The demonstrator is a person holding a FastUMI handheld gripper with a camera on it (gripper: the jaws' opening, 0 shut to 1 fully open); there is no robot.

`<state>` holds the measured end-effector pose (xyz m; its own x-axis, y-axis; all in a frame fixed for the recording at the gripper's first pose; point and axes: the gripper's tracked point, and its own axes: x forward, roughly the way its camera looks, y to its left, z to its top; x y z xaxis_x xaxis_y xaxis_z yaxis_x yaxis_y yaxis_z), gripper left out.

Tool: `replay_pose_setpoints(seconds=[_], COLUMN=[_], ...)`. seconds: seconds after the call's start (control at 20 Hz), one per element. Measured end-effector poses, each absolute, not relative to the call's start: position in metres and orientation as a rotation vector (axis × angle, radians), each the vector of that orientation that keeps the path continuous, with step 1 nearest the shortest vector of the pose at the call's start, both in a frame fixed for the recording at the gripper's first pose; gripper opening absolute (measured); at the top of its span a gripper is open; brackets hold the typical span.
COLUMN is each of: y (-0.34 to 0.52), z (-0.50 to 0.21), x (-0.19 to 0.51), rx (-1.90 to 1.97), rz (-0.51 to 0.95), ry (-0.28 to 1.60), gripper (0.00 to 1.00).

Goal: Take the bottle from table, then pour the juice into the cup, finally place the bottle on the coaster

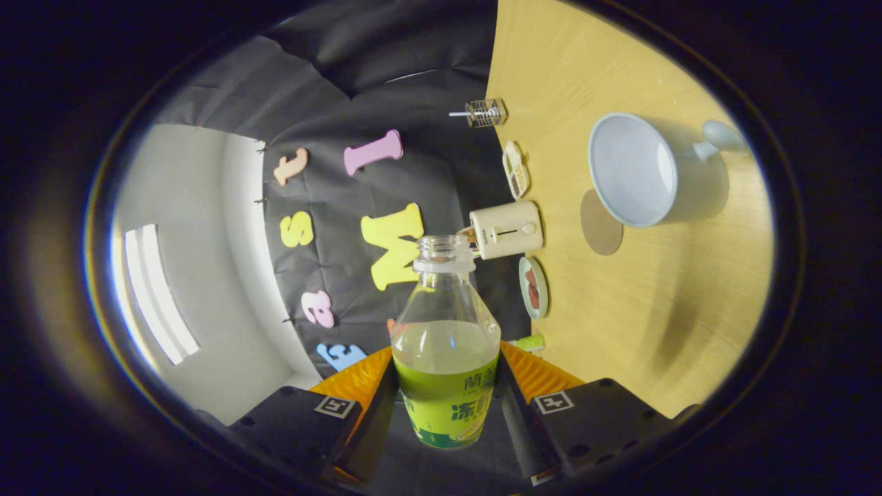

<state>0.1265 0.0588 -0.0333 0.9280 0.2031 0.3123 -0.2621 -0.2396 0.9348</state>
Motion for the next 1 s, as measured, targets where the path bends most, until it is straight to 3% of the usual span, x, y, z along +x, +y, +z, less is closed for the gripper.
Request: replay_pose_setpoints(seconds=[1.0], y=[0.033], z=[-0.036], x=[0.124], rx=[1.949], rz=[0.448], ry=[-0.061], gripper=[0.79])
